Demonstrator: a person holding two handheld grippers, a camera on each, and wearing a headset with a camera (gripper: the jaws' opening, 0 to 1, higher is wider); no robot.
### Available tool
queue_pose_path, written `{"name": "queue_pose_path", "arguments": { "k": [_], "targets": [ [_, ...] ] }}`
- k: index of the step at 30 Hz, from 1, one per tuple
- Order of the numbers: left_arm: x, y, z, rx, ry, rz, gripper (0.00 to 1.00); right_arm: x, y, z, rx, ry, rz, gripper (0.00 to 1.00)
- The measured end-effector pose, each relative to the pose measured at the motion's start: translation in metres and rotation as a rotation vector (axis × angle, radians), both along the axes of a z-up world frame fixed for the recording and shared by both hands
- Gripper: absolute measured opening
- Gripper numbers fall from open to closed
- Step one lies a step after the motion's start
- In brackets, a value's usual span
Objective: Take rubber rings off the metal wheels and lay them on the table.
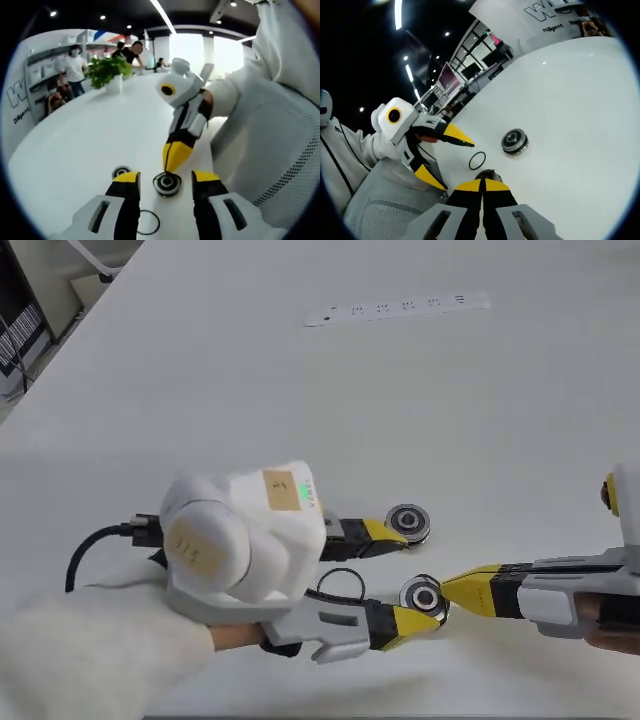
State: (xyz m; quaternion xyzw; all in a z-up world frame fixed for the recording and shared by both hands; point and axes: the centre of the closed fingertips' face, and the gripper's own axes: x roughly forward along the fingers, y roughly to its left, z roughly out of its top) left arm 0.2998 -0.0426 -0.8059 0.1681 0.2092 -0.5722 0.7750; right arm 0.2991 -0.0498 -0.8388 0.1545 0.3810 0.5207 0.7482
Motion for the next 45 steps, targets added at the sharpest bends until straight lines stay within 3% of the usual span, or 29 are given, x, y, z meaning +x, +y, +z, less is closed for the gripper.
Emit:
{"name": "queue_pose_path", "arguments": {
  "k": [5,8,10,11,15,23,24,26,32,39,45],
  "targets": [
    [0.005,0.007,0.013,-0.008,-0.032,0.014,0.44,0.000,0.000,0.001,-0.003,-0.006,0.002,0.00],
    [0.011,0.011,0.006,0.013,-0.046,0.031,0.42,0.000,0.000,0.001,-0.005,-0.010,0.005,0.00],
    [0.009,0.017,-0.014,0.089,-0.024,0.023,0.42,0.000,0.001,0.002,-0.003,-0.011,0.008,0.00],
    [0.008,0.017,-0.018,0.103,-0.020,0.016,0.42,0.000,0.001,0.003,-0.005,-0.015,0.010,0.00],
    [0.004,0.015,-0.017,0.089,-0.014,0.002,0.43,-0.001,0.002,0.004,-0.001,-0.020,0.018,0.00],
    [0.012,0.019,0.002,0.032,-0.024,0.037,0.48,0.000,0.004,0.010,0.018,-0.030,0.023,0.00],
    [0.012,0.019,0.004,0.030,-0.026,0.036,0.49,0.001,0.005,0.016,0.047,-0.029,0.019,0.00],
    [0.012,0.022,0.009,0.027,-0.028,0.027,0.52,0.004,0.003,0.021,0.048,-0.038,0.009,0.00],
    [0.013,0.036,0.040,-0.014,-0.057,0.039,0.59,0.012,-0.006,0.025,0.028,-0.056,-0.003,0.00],
    [0.011,0.057,0.059,-0.014,-0.090,0.084,0.65,0.016,-0.015,0.035,0.021,-0.081,-0.015,0.00],
    [0.005,0.067,0.064,-0.001,-0.109,0.106,0.71,0.019,-0.021,0.046,0.029,-0.089,-0.032,0.00]
  ]
}}
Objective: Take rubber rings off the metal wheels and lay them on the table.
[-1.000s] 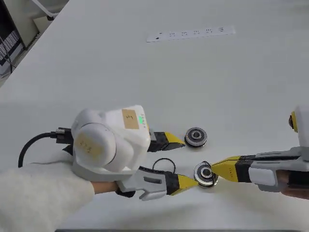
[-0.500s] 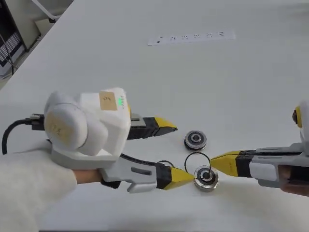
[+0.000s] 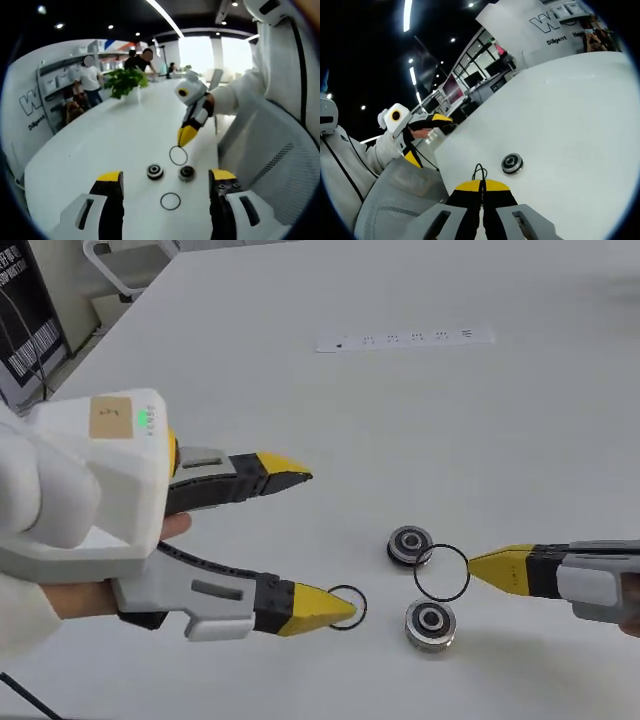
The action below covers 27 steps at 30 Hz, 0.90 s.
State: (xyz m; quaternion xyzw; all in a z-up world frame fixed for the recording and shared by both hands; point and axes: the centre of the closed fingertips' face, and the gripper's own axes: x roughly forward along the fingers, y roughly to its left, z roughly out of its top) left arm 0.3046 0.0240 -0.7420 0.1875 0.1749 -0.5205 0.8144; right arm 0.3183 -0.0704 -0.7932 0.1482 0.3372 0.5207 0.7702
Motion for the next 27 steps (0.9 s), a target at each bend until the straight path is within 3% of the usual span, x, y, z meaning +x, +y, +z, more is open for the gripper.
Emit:
{"name": "queue_pose_path", "arguments": {
  "k": [5,7,17,21,24,27],
  "targets": [
    [-0.004,0.011,0.009,-0.010,-0.005,0.032,0.81,-0.001,-0.001,0.010,0.007,-0.007,0.009,0.00],
    [-0.006,0.019,0.014,-0.012,-0.019,0.046,0.84,-0.001,-0.001,0.014,0.010,-0.013,0.011,0.00],
    [-0.011,0.058,0.028,-0.023,-0.030,0.161,0.94,-0.003,0.009,0.028,0.027,-0.034,0.039,0.00],
    [-0.017,0.069,0.029,-0.051,-0.022,0.190,1.00,-0.005,0.013,0.032,0.033,-0.036,0.051,0.00],
    [-0.023,0.075,0.030,-0.104,0.003,0.201,1.00,-0.005,0.017,0.034,0.034,-0.039,0.062,0.00],
    [-0.026,0.086,0.025,-0.090,0.007,0.227,1.00,-0.007,0.020,0.038,0.038,-0.040,0.074,0.00]
  ]
}}
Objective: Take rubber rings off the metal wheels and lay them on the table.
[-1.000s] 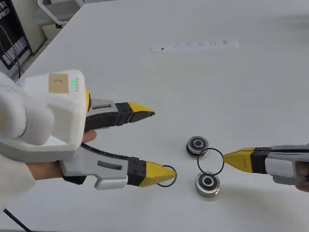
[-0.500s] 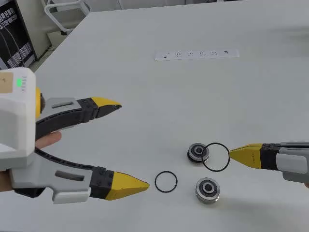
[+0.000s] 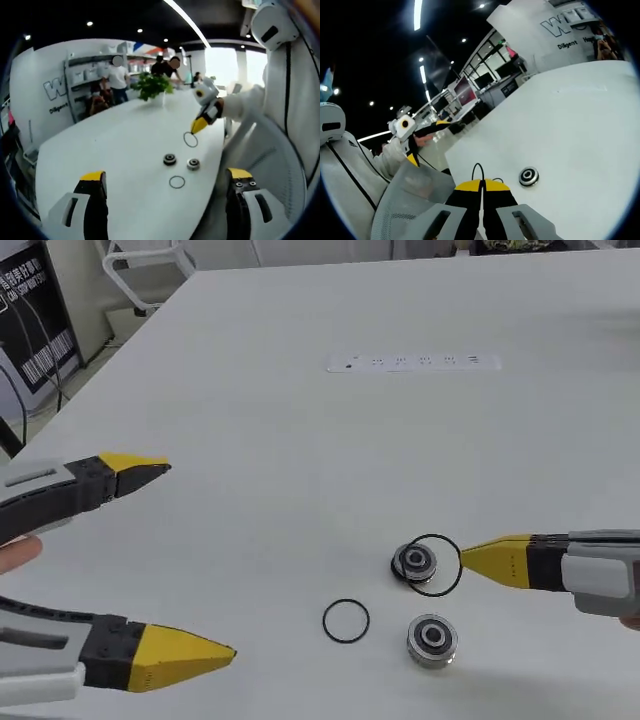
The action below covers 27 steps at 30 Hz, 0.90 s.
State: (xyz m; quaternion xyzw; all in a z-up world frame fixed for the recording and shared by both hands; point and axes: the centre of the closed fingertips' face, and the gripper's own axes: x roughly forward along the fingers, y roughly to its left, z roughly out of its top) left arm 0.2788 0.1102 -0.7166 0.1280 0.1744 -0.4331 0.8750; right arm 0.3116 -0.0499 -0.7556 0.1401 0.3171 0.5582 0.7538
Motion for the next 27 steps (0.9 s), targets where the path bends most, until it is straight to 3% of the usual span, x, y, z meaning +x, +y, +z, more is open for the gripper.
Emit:
{"name": "queue_pose_path", "arguments": {
  "k": [5,10,15,18,27],
  "targets": [
    [-0.004,0.017,-0.009,0.012,0.015,0.051,1.00,0.002,0.006,0.002,0.003,-0.004,0.007,0.00],
    [-0.011,0.024,-0.018,0.006,0.035,0.077,1.00,0.000,0.016,-0.001,-0.006,-0.001,0.040,0.00],
    [-0.016,0.027,-0.023,-0.007,0.054,0.106,1.00,-0.001,0.024,-0.017,-0.053,-0.001,0.072,0.00],
    [-0.018,0.028,-0.024,-0.011,0.057,0.121,1.00,-0.002,0.031,-0.021,-0.053,0.015,0.091,0.00],
    [-0.022,0.032,-0.023,-0.012,0.060,0.145,1.00,0.002,0.045,-0.049,-0.130,0.025,0.129,0.00]
  ]
}}
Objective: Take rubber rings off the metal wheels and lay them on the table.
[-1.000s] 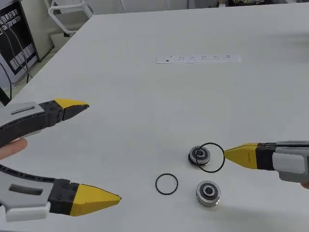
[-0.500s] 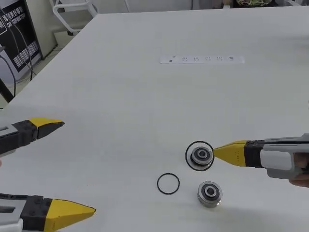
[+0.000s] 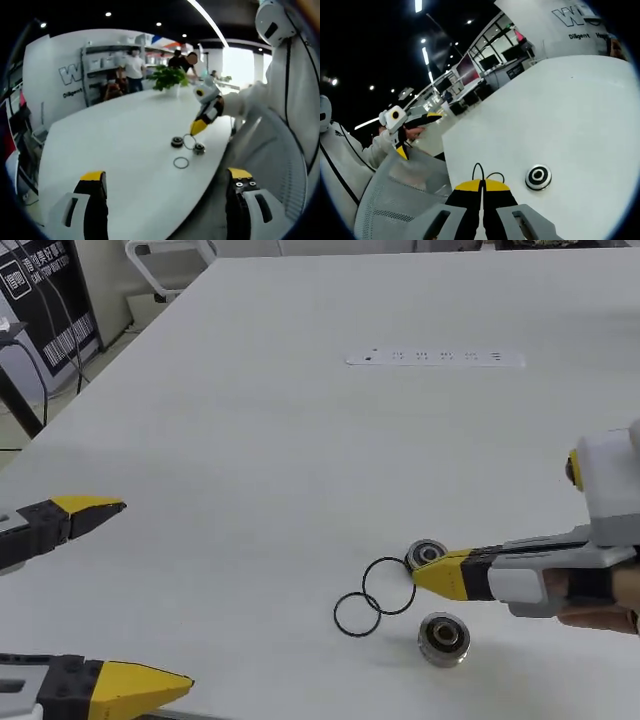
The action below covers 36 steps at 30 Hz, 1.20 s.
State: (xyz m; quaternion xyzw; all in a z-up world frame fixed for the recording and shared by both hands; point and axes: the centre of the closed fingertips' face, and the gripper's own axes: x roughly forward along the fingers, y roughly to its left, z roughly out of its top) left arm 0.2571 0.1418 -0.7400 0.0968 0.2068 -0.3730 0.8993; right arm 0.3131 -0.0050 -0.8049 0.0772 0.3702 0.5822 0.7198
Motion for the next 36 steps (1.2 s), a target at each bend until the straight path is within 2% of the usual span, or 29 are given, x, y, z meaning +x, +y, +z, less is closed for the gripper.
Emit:
{"name": "queue_pose_path", "arguments": {
  "k": [5,11,12,16,18,19,20,23,29,36],
  "targets": [
    [0.000,0.002,-0.001,0.008,0.002,0.005,0.99,0.001,0.006,-0.011,-0.026,-0.006,0.031,0.00],
    [-0.001,0.001,0.000,-0.008,0.005,0.002,1.00,0.012,0.004,-0.027,-0.107,-0.042,-0.015,0.00],
    [-0.001,0.001,0.000,-0.005,0.004,0.002,1.00,0.012,0.005,-0.028,-0.103,-0.043,-0.016,0.00],
    [0.000,0.002,-0.001,-0.005,0.005,0.006,1.00,0.015,0.006,-0.033,-0.122,0.001,-0.055,0.00],
    [0.000,0.002,0.000,-0.004,0.002,0.006,1.00,0.013,0.007,-0.037,-0.138,0.023,-0.043,0.00],
    [-0.001,0.002,0.001,-0.008,0.001,0.005,1.00,0.007,0.007,-0.039,-0.143,0.060,-0.018,0.00],
    [-0.001,0.002,0.001,-0.013,0.000,0.005,1.00,0.004,0.008,-0.040,-0.144,0.076,-0.009,0.00],
    [0.000,0.003,0.002,-0.011,-0.004,0.010,1.00,0.008,0.010,-0.042,-0.167,0.014,-0.013,0.00],
    [0.000,0.004,0.001,-0.004,-0.002,0.010,1.00,0.014,0.007,-0.047,-0.196,-0.013,-0.019,0.00],
    [0.000,0.005,0.001,0.002,0.001,0.009,1.00,0.015,0.004,-0.054,-0.223,-0.006,-0.014,0.00]
  ]
}}
